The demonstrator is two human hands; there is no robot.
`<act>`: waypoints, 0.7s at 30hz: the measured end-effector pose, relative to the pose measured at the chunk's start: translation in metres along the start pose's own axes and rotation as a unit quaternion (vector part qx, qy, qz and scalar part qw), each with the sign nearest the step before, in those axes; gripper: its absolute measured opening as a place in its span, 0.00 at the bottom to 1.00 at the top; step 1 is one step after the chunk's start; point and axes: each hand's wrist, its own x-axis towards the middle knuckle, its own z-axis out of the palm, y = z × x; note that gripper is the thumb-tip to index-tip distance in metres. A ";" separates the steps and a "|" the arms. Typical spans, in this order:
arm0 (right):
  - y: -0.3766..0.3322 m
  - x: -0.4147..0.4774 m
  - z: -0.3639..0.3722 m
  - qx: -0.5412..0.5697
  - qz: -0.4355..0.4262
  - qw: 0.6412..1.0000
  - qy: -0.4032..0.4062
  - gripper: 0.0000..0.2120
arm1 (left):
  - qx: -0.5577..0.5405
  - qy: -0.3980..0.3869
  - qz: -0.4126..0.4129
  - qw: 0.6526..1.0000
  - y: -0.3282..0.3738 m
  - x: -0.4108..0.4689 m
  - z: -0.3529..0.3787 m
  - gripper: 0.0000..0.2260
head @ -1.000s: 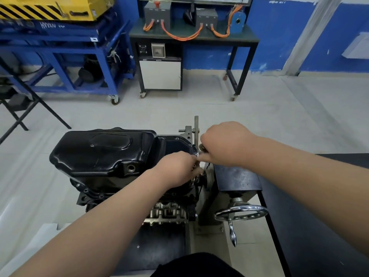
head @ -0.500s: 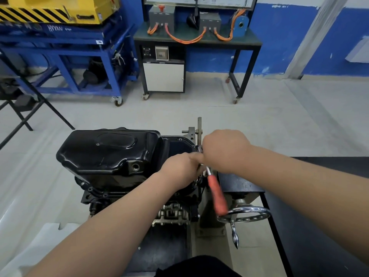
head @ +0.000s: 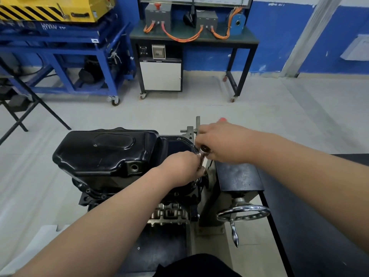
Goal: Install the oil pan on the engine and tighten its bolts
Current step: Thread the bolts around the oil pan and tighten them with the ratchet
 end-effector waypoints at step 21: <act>-0.005 -0.002 0.004 0.000 -0.022 0.999 0.048 0.21 | -0.015 -0.016 0.015 1.000 -0.001 -0.004 -0.005 0.13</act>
